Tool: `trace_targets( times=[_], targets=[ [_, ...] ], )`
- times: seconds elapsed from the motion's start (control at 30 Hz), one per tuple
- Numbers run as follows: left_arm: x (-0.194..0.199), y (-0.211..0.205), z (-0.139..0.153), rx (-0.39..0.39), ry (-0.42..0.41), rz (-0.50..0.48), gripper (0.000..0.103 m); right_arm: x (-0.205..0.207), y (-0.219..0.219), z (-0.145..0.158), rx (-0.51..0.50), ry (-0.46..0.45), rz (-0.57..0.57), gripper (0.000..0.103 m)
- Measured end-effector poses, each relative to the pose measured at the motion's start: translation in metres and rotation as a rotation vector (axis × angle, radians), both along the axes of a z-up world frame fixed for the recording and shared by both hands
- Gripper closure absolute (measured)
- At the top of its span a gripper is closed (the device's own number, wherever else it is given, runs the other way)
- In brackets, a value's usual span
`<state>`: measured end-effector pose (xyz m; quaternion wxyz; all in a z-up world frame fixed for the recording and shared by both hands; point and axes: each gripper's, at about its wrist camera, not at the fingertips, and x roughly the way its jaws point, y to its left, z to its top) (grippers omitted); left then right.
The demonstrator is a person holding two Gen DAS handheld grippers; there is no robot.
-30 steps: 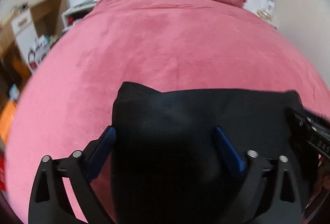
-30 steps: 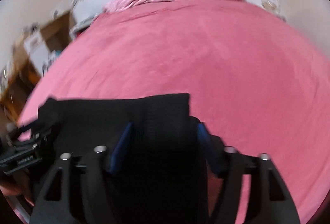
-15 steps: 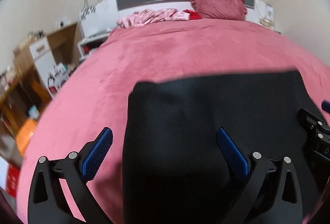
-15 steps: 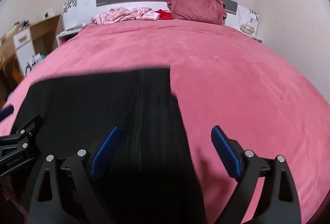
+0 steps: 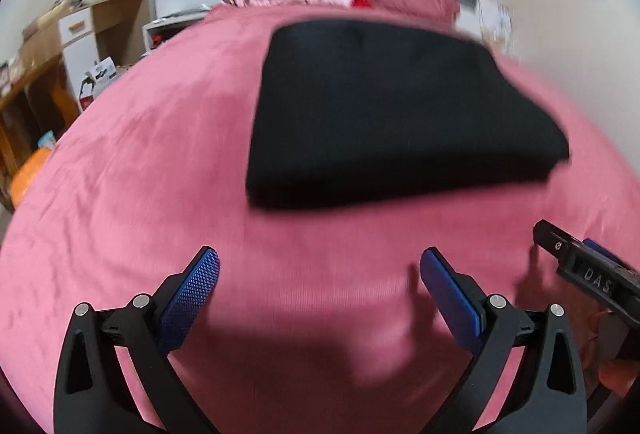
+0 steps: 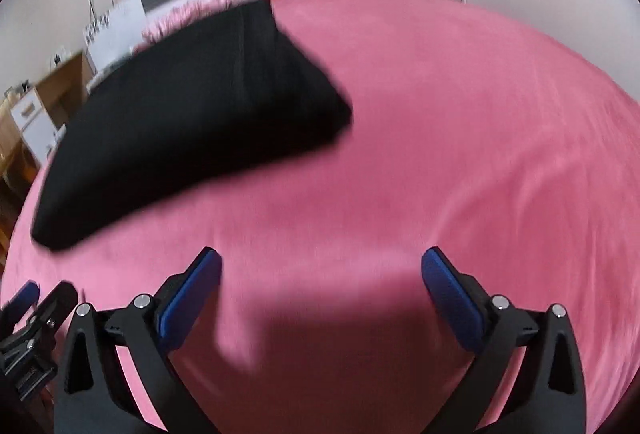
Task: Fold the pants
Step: 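Open both tools and release the folded pants onto the bed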
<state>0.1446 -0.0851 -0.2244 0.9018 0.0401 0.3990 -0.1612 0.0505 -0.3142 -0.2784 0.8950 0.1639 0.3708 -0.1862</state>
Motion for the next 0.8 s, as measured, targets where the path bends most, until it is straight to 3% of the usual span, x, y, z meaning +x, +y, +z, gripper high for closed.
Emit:
trace_targets(
  times=[0.1, 0.17, 0.33, 0.47, 0.8],
  targets=[
    [-0.017, 0.002, -0.006, 0.043, 0.019, 0.001, 0.003, -0.013, 0.002, 0.009, -0.004, -0.035, -0.006, 0.002],
    [-0.026, 0.007, -0.008, 0.044, 0.049, 0.012, 0.003, -0.017, 0.004, 0.006, -0.020, 0.027, -0.013, 0.002],
    [-0.044, 0.022, -0.010, 0.048, 0.056, 0.045, 0.003, -0.037, 0.016, 0.007, -0.037, 0.042, 0.022, 0.002],
    [-0.049, 0.021, -0.010, 0.097, 0.080, 0.058, 0.003, -0.046, 0.026, 0.005, -0.071, 0.069, 0.052, 0.002],
    [-0.084, 0.027, 0.009, 0.153, -0.006, 0.083, 0.003, -0.063, 0.056, 0.011, -0.192, 0.077, 0.141, 0.002]
  ],
)
